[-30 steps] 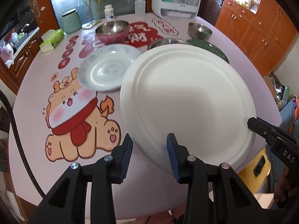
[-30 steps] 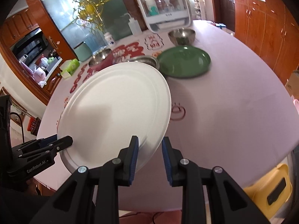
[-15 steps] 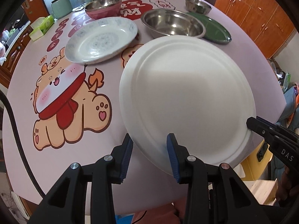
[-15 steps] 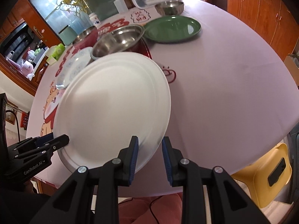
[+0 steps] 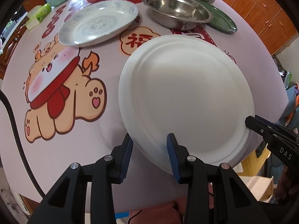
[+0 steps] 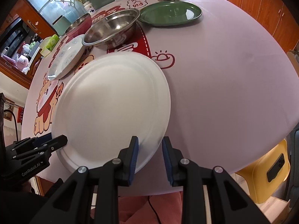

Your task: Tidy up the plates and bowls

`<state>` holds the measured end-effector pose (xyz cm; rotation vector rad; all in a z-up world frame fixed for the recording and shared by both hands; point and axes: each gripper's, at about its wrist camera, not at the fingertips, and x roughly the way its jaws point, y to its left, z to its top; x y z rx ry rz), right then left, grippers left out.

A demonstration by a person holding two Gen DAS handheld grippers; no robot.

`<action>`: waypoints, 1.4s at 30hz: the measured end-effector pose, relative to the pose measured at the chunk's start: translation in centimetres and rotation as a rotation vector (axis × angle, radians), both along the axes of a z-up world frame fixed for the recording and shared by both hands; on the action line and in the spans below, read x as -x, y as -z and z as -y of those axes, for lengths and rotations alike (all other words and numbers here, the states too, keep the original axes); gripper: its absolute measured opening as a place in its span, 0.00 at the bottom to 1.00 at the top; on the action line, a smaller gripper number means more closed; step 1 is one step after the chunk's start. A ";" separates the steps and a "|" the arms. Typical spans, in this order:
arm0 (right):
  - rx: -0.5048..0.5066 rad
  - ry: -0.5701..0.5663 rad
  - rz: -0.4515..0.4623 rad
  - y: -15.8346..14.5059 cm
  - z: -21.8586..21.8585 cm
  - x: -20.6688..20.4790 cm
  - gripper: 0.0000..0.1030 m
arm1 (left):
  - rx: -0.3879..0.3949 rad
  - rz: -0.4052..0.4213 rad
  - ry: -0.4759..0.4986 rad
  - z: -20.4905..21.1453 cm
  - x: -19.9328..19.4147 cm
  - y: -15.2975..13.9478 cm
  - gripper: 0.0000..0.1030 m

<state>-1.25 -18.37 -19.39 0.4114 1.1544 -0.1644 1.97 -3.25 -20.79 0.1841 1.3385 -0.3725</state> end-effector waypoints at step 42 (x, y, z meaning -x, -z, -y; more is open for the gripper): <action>0.050 -0.029 0.151 -5.1 0.6 -2.7 0.54 | -0.037 0.179 -0.231 -5.6 -0.3 -6.3 0.52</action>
